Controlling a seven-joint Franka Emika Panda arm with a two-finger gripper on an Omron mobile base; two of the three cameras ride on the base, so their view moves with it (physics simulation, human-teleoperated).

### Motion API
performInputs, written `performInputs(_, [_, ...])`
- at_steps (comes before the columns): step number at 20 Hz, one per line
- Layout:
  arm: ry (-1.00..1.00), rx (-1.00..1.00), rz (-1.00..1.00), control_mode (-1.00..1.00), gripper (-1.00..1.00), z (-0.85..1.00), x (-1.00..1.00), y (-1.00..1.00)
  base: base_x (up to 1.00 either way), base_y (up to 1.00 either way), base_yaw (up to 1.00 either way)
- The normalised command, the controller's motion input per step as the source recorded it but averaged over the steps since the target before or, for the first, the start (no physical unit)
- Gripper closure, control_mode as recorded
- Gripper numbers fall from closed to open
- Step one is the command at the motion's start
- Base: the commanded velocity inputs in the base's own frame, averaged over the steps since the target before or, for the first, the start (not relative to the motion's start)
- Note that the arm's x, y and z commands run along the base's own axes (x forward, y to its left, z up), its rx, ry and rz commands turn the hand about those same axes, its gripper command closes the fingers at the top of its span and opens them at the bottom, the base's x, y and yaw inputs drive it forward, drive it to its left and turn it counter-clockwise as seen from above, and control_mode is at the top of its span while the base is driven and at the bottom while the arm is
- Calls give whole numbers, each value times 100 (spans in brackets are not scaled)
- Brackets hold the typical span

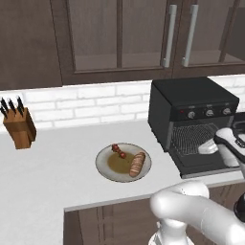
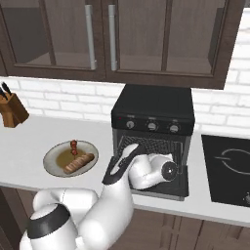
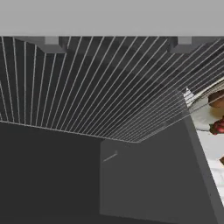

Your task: Pick up the kebab skewer and baguette bread, and place them inside the toaster oven. Close the toaster oven door and start by setting the timer.

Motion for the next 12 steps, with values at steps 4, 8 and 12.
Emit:
performInputs(4, [30, 0, 0, -100, -100, -47, -80, -3, 0, 0, 0])
performInputs(8, [34, 0, 0, -100, -100, -18, -81, -11, 0, 0, 0])
performInputs(12, [23, 1, 0, -100, -100, 79, -53, 9, 0, 0, 0])
